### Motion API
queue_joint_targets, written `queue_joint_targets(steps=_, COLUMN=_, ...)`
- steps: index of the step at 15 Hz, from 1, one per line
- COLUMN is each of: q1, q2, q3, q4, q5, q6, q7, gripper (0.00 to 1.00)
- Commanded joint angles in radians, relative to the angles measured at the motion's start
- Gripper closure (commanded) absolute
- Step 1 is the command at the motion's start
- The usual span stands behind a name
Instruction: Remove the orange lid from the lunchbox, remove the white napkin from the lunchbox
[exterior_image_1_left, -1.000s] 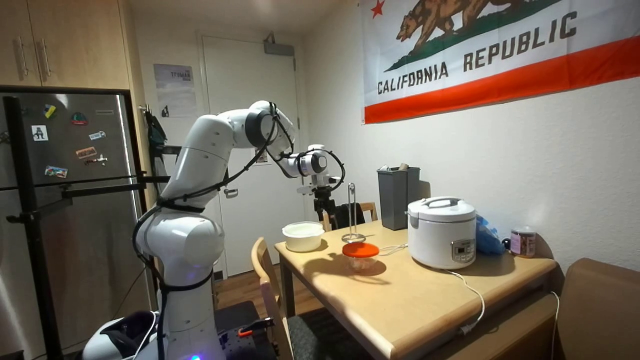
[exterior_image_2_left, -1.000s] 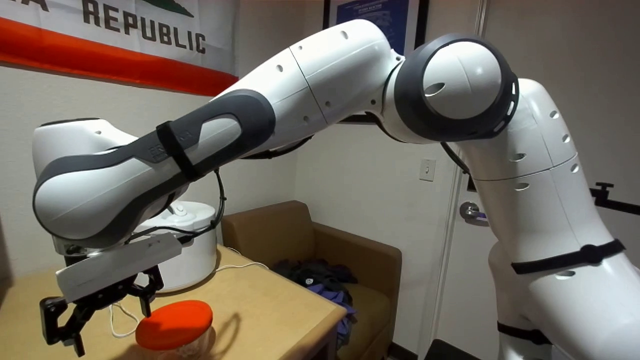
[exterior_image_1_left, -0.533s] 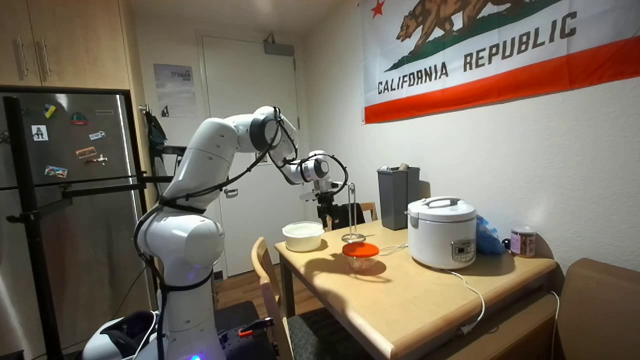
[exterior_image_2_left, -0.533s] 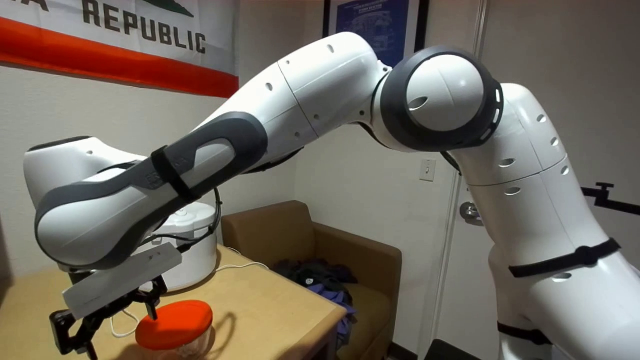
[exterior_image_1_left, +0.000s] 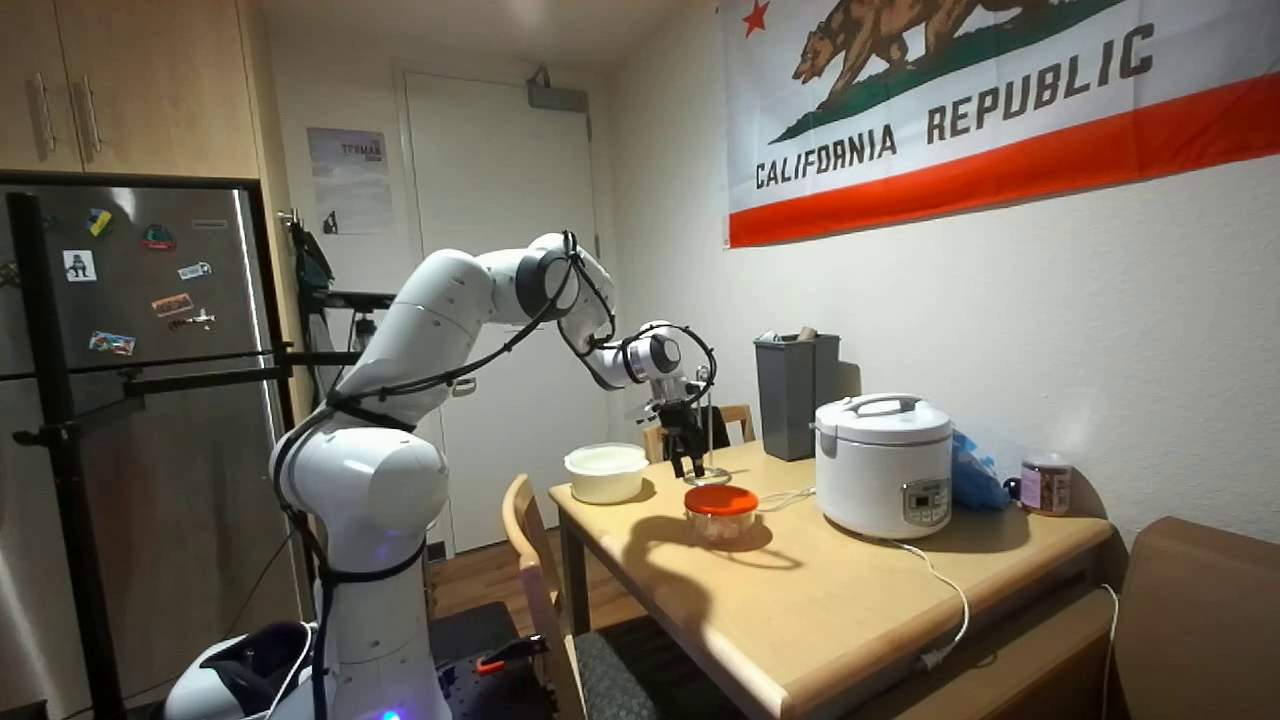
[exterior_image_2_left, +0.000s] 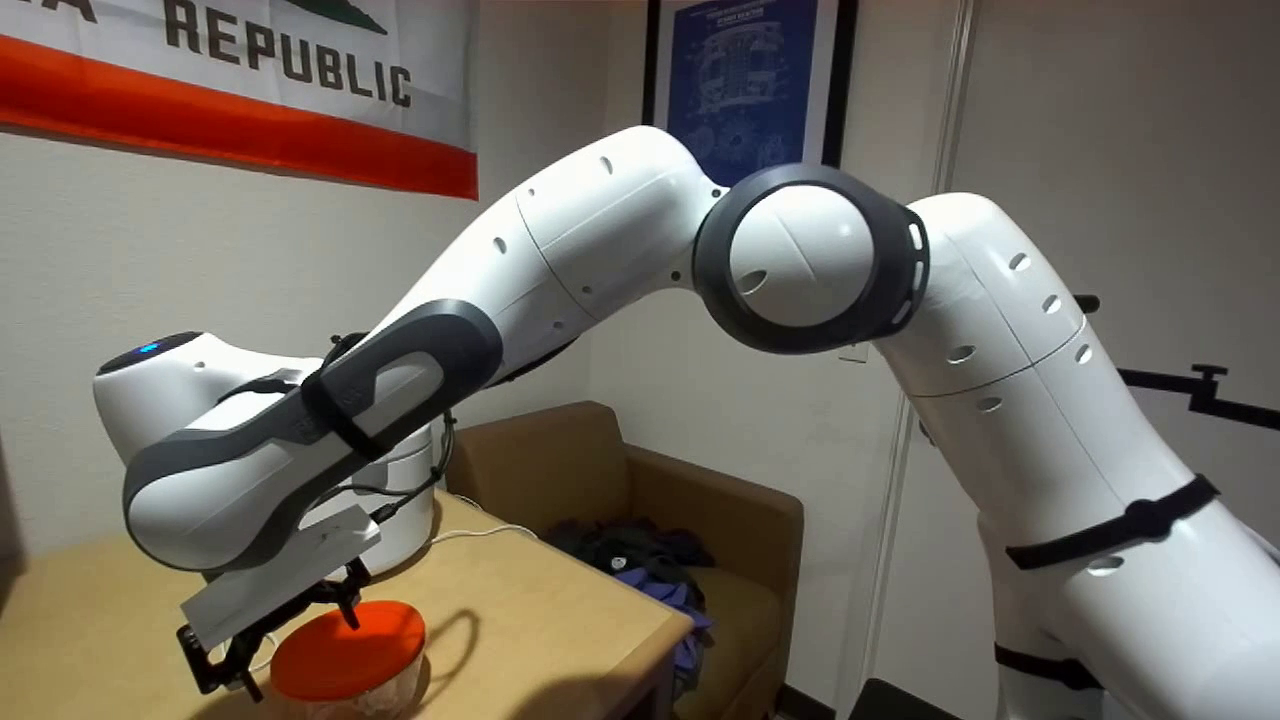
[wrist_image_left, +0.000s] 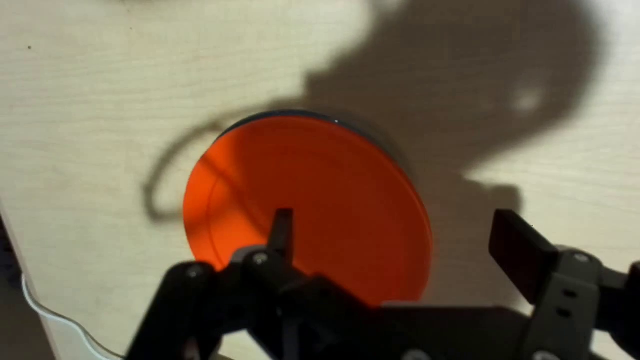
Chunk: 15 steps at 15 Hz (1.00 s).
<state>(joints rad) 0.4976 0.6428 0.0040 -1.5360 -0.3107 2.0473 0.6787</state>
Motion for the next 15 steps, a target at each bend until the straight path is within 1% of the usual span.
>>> queue_joint_targets(steps=1, q1=0.002, q2=0.039, q3=-0.003, q4=0.066, q5=-0.016, q6=-0.065, q7=0.039, gripper=0.00)
queue_joint_targets(steps=8, q1=0.001, q2=0.094, q3=-0.003, q4=0.106, q5=-0.007, q6=-0.099, q7=0.047, gripper=0.00)
queue_joint_targets(steps=9, q1=0.001, q2=0.098, q3=-0.004, q4=0.109, q5=-0.008, q6=-0.101, q7=0.047, gripper=0.07)
queue_joint_targets(steps=10, q1=0.002, q2=0.101, q3=-0.004, q4=0.113, q5=-0.008, q6=-0.103, q7=0.047, gripper=0.24)
queue_joint_targets(steps=11, q1=0.002, q2=0.104, q3=-0.005, q4=0.117, q5=-0.008, q6=-0.105, q7=0.047, gripper=0.30)
queue_joint_targets(steps=12, q1=0.003, q2=0.106, q3=-0.005, q4=0.120, q5=-0.009, q6=-0.107, q7=0.047, gripper=0.31)
queue_joint_targets(steps=15, q1=0.007, q2=0.099, q3=-0.008, q4=0.119, q5=-0.014, q6=-0.106, q7=0.051, gripper=0.55)
